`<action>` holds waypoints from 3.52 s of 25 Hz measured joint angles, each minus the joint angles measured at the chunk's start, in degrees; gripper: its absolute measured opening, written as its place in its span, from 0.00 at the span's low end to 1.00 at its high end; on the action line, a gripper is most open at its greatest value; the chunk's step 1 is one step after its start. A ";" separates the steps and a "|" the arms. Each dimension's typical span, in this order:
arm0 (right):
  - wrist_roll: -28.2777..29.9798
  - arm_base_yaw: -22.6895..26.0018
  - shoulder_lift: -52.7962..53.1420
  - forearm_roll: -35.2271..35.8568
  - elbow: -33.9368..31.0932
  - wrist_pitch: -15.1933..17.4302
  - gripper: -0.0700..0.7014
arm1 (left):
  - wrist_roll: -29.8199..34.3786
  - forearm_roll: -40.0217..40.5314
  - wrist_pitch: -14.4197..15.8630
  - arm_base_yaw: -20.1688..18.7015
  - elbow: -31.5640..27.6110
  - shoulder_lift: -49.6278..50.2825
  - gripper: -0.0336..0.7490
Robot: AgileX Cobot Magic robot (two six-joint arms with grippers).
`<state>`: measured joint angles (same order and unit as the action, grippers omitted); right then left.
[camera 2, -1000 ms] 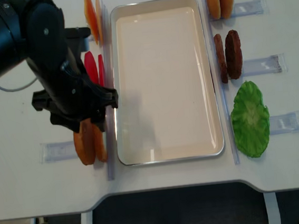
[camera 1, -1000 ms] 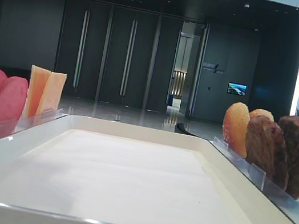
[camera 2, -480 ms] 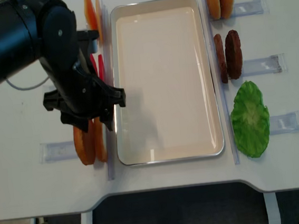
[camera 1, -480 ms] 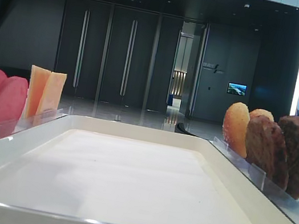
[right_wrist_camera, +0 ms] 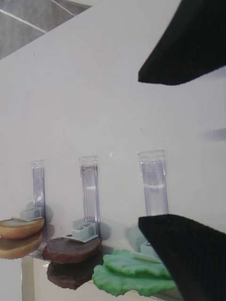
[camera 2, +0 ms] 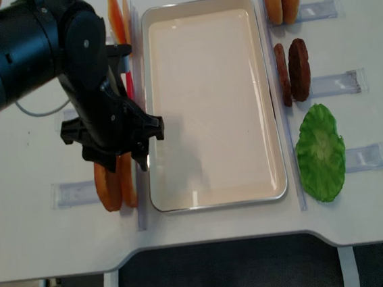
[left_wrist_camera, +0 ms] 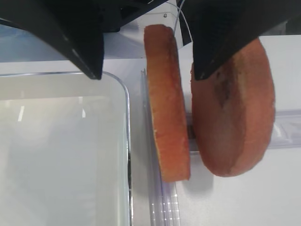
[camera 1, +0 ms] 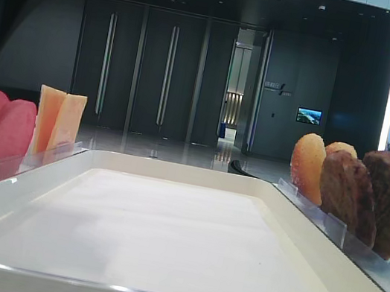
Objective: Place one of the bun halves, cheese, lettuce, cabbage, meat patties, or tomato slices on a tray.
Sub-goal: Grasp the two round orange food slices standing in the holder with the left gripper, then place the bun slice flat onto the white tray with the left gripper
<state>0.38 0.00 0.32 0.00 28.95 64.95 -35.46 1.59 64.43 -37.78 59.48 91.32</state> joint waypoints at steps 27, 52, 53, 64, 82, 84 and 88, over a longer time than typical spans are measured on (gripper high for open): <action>0.00 0.00 0.00 0.00 0.00 0.00 0.80 | 0.45 0.17 2.03 0.00 0.07 3.07 0.43; 0.00 0.00 0.00 0.00 0.00 0.00 0.80 | 0.12 0.34 4.95 0.00 2.92 -1.32 0.20; 0.00 0.00 0.00 0.00 0.00 0.00 0.80 | 0.12 0.34 4.95 0.00 2.92 -1.32 0.20; 0.00 0.00 0.00 0.00 0.00 0.00 0.80 | 0.77 -4.74 4.96 0.00 3.68 -3.36 0.20; 0.00 0.00 0.00 0.00 0.00 0.00 0.80 | 14.35 -19.62 -7.38 0.00 3.68 -3.36 0.20; 0.00 0.00 0.00 0.00 0.00 0.00 0.80 | 15.95 -20.64 -7.94 0.00 3.68 -3.36 0.20; 0.00 0.00 0.00 0.00 0.00 0.00 0.80 | 18.21 -22.51 -9.78 0.00 3.68 -3.36 0.20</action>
<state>0.38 0.00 0.32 0.00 28.95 64.95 -17.26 -20.92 54.65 -37.78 63.16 87.96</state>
